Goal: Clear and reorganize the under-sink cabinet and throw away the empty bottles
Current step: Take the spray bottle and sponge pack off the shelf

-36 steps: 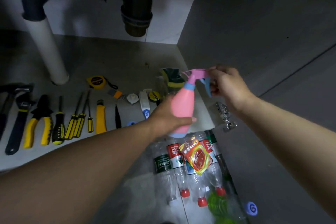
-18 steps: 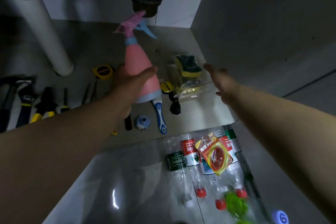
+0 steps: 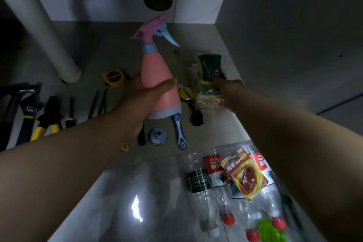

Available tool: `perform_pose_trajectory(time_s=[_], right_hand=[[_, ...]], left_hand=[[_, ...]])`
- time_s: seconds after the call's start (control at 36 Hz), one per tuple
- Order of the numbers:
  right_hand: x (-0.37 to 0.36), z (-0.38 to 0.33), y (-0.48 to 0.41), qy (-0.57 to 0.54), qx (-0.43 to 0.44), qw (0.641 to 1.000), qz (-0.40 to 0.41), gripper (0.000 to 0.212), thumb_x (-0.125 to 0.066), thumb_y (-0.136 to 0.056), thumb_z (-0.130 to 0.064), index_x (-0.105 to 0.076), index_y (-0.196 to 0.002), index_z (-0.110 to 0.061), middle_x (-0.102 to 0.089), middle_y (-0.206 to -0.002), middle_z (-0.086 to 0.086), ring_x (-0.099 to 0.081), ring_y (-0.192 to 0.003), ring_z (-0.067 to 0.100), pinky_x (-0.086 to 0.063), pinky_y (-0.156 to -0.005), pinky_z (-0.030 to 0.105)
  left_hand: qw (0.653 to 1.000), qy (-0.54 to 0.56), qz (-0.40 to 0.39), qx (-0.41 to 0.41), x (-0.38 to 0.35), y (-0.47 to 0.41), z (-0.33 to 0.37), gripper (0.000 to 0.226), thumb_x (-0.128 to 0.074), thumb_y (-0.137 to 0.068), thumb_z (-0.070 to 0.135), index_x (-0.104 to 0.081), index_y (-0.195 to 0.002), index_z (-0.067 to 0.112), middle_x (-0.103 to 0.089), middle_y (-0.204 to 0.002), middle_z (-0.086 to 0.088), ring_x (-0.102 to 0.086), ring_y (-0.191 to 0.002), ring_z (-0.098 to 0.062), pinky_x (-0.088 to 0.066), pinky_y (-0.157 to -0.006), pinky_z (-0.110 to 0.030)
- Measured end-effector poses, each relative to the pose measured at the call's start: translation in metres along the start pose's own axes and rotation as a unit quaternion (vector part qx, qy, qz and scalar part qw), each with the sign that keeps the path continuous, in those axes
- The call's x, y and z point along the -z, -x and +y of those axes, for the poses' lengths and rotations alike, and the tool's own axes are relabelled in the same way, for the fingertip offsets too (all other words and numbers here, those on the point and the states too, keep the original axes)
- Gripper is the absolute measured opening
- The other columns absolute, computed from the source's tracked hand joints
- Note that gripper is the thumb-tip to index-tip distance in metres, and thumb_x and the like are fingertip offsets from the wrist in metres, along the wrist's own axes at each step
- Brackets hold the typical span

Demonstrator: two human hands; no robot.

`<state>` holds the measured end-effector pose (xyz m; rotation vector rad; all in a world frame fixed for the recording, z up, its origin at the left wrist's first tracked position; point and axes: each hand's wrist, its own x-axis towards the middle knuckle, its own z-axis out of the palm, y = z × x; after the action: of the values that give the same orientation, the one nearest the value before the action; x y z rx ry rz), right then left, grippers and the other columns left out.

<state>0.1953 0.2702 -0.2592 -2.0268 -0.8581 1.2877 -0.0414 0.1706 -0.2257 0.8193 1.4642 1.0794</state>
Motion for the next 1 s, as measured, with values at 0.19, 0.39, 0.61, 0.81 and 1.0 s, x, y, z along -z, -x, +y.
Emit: perform_pose_trajectory(time_s=[0.19, 0.39, 0.61, 0.81, 1.0], right_hand=[[0.001, 0.003, 0.007, -0.085, -0.033, 0.996, -0.005, 0.080, -0.093, -0.062, -0.041, -0.058, -0.125, -0.007, -0.071, -0.108, 0.013, -0.072, -0.086, 0.028, -0.061, -0.075, 0.037], [0.022, 0.002, 0.029, -0.155, -0.023, 0.987, -0.033, 0.064, -0.084, -0.078, -0.029, -0.055, -0.132, -0.008, -0.072, -0.109, 0.010, -0.071, -0.070, 0.020, -0.055, -0.052, 0.028], [0.083, 0.001, 0.081, -0.194, 0.049, 0.980, -0.019, 0.037, -0.080, -0.082, -0.013, -0.062, -0.111, 0.001, -0.074, -0.105, 0.021, -0.073, -0.095, 0.035, -0.057, -0.088, 0.054], [0.148, 0.016, 0.166, -0.212, 0.091, 0.973, -0.016, 0.031, -0.081, -0.082, -0.016, -0.067, -0.103, 0.002, -0.076, -0.079, 0.014, -0.074, -0.067, 0.025, -0.059, -0.060, 0.031], [0.212, 0.072, 0.270, -0.226, 0.109, 0.967, -0.032, 0.009, -0.071, -0.090, -0.011, -0.074, -0.092, -0.003, -0.076, -0.082, 0.013, -0.072, -0.069, 0.020, -0.060, -0.069, 0.029]], left_hand=[[1.000, -0.016, -0.012, -0.002, -0.007, 0.008, -0.005, 0.068, -0.089, -0.069, 0.046, -0.060, -0.127, 0.028, -0.070, -0.116, 0.007, -0.068, -0.103, -0.014, -0.058, -0.091, -0.042], [0.998, -0.045, -0.032, -0.022, -0.006, 0.016, -0.007, 0.059, -0.089, -0.067, 0.049, -0.057, -0.115, 0.039, -0.067, -0.108, 0.016, -0.067, -0.094, -0.005, -0.054, -0.066, -0.024], [0.992, -0.088, -0.071, -0.054, -0.020, 0.044, 0.005, 0.096, -0.083, -0.043, 0.065, -0.059, -0.129, 0.029, -0.069, -0.117, 0.006, -0.068, -0.103, -0.016, -0.058, -0.086, -0.040], [0.956, -0.198, -0.169, -0.136, -0.051, 0.103, 0.006, 0.079, -0.085, -0.053, 0.062, -0.046, -0.118, 0.042, -0.057, -0.101, 0.028, -0.060, -0.087, 0.012, -0.048, -0.062, -0.013], [0.904, -0.222, -0.350, -0.106, -0.085, 0.166, -0.010, 0.077, -0.092, -0.067, 0.037, -0.051, -0.132, 0.035, -0.067, -0.118, 0.015, -0.066, -0.100, 0.004, -0.056, -0.071, -0.014]])
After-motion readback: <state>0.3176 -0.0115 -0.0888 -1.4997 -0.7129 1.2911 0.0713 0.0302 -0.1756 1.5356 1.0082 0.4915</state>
